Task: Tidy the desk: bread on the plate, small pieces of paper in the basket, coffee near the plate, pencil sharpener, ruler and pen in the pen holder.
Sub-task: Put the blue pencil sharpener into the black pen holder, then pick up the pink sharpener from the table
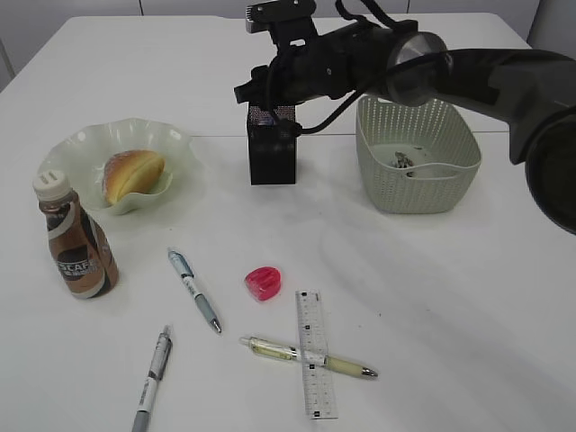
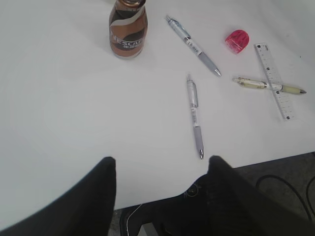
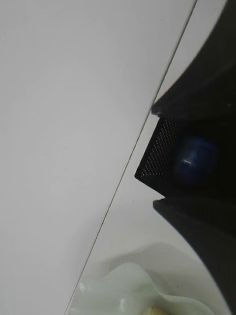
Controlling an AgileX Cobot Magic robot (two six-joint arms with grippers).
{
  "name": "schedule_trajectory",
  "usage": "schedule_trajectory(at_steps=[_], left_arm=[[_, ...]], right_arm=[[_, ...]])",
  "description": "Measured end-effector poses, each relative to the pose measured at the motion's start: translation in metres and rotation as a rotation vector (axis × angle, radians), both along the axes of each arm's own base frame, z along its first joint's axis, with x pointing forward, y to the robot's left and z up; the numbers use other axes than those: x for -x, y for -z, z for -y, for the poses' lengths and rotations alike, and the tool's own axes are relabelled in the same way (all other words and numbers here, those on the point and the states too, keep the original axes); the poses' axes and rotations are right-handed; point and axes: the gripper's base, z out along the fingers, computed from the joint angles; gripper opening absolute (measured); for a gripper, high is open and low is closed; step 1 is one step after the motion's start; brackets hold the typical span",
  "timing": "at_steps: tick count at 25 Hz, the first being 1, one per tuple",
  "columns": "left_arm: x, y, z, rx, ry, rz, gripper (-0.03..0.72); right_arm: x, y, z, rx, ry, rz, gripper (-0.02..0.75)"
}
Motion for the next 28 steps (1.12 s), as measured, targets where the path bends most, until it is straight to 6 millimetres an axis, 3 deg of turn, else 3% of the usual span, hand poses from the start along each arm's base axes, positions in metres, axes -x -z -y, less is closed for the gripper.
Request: schedule_trajectory(at_steps=[13,15,21,28], left_arm=[[0.0,0.0,0.001,0.014,0.005,-0.002,0.433],[0.0,0.0,0.001,0.014,0.005,-0.002,0.433],[0.0,0.0,0.001,0.016,0.005,-0.003,0.433],[0.001,-0.001,0.003,0.034,0.011,-0.005,0.433]], right_arm=[[0.001,-0.004,0.001,0.016,-0.001,0.001,0.375],[0.004,-0.013,0.003,0.019,0.003,-0.009,0.375],[0.026,-0.066,0.013,0.021,0.028,-0.076,0.375],[0.059,-0.096,0.027,0.09,0.059,-0.302,0.373]])
